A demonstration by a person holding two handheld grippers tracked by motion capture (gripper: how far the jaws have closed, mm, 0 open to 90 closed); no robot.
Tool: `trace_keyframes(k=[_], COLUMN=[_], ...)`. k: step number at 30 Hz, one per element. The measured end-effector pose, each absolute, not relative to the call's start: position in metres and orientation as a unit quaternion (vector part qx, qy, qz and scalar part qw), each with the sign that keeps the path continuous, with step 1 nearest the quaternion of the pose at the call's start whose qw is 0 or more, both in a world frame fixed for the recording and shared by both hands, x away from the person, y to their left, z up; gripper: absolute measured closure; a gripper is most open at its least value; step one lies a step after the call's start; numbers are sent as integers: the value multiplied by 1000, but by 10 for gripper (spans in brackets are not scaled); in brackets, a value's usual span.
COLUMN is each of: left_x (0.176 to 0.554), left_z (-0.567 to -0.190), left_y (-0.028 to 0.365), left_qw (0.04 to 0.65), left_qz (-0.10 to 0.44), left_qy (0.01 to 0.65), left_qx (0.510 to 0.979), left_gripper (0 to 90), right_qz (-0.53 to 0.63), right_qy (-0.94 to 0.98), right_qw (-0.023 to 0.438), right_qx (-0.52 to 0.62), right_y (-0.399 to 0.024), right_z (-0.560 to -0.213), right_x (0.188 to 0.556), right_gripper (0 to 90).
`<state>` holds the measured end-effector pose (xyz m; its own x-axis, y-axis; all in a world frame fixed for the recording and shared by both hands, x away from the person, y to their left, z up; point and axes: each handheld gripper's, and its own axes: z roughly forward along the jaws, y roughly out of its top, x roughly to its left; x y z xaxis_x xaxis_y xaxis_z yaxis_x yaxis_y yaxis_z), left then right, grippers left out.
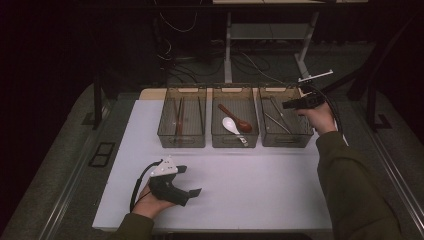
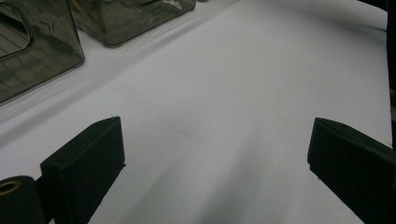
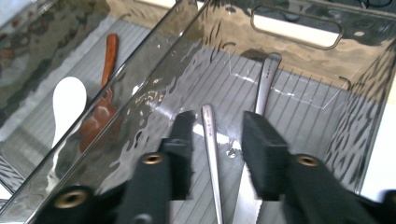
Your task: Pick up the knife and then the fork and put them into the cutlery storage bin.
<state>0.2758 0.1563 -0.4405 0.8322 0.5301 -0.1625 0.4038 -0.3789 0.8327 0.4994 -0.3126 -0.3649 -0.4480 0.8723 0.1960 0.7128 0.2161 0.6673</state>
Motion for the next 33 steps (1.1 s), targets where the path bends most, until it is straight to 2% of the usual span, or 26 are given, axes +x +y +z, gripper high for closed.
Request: trace_keyframes(k=[4,15,23,33], left_x=[276,275,275,275], left_z=[-441,-440,-440,-441], left_y=[156,156,156,155], left_qw=[480,477,476,476], left_qz=[66,67,69,65], left_qy=[282,284,286,283], left_qx=[828,829,829,830], left_gripper=[29,29,29,29], right_qz=[372,405,420,438], right_qy=[771,766,769,776], right_qw=[105,125,132,138], right_qx=[506,483,462,432], right_y=[-316,-314,-309,-303], right_z=[-367,-368,-368,-374], right_x=[494,475,459,423], right_gripper=[483,297,202,179])
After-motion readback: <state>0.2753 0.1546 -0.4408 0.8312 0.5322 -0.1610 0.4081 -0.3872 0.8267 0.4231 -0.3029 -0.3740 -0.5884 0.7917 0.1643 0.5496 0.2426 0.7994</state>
